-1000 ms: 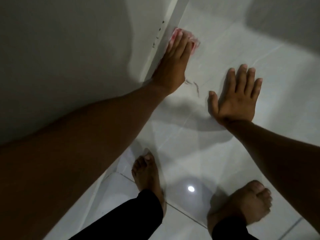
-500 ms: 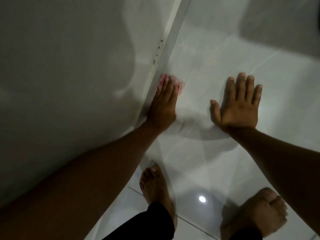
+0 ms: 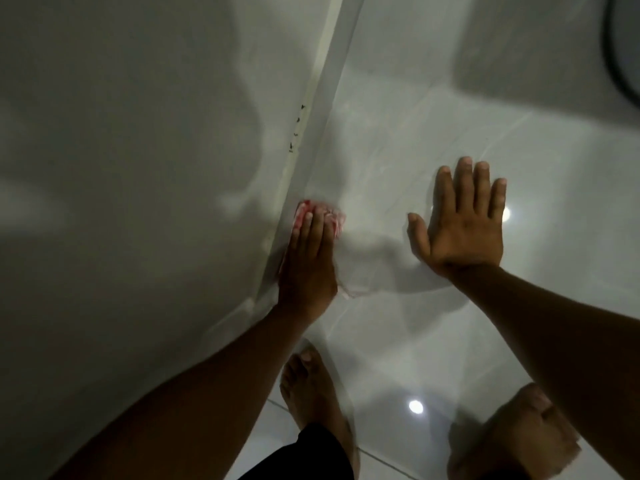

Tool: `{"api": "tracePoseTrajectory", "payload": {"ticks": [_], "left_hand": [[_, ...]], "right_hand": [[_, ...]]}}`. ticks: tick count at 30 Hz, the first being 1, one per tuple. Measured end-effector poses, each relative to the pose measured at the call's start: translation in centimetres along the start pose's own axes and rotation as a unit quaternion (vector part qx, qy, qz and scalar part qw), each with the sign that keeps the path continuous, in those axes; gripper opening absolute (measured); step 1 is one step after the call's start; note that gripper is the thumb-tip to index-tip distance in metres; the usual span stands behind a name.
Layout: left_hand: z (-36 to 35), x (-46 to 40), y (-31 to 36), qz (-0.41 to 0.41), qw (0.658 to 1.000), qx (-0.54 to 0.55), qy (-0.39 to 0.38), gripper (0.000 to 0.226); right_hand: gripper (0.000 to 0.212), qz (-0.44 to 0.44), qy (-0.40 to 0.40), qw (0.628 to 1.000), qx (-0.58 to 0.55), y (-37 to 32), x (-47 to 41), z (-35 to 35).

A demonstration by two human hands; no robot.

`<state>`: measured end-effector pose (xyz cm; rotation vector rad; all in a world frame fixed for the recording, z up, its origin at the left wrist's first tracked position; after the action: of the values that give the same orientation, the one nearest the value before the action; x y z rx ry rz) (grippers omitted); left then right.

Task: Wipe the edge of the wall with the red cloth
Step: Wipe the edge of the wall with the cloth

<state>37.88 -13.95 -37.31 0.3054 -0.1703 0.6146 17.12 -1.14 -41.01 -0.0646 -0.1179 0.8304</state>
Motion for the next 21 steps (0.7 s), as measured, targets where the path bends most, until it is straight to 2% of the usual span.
{"api": "tracePoseTrajectory", "payload": {"ticks": [2,6,9,11,15,18,21], "left_hand": [[0.0,-0.9,0.2,-0.017,1.0,0.001,0.0,0.071],[2.0,-9.3,2.3,-0.028,0.993,0.022,0.111,0.054],[2.4,-14.6,3.0,-0.018,0.993,0.037,0.113,0.066],[2.3,-15.7,3.2,-0.036,0.992,0.032,0.117,0.067],[2.8,-15.2,3.2,-0.048,0.994,0.044,0.087,0.07],[4.4,-14.3,5.4,-0.04,0.996,0.071,0.036,0.075],[7.6,-13.2,10.1,-0.063,0.997,0.052,-0.01,0.102]], "right_hand": [[0.087,0.0,-0.006,1.0,-0.003,0.0,-0.1,0.0],[0.087,0.001,-0.019,1.0,0.008,0.1,-0.1,-0.1],[0.087,0.007,-0.03,1.0,0.005,-0.2,-0.2,0.0],[0.087,0.008,-0.046,0.999,0.011,-0.3,-0.1,0.2],[0.087,0.022,-0.118,0.993,0.015,-0.4,-0.2,1.6],[0.084,0.038,-0.157,0.986,0.05,0.3,-0.6,4.8],[0.075,0.048,-0.145,0.986,0.067,1.9,-1.3,10.4]]}}
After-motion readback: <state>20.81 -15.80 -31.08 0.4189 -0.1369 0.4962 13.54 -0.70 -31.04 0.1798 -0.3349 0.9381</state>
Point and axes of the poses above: each hand's wrist, its own x-axis away from the middle knuckle, its own z-axis out of the back of the hand, y = z × x, the point moved 8 cm from there along -x, towards the middle knuckle, and after that the axes turned 8 degrees about x, right-handed, at the moved point
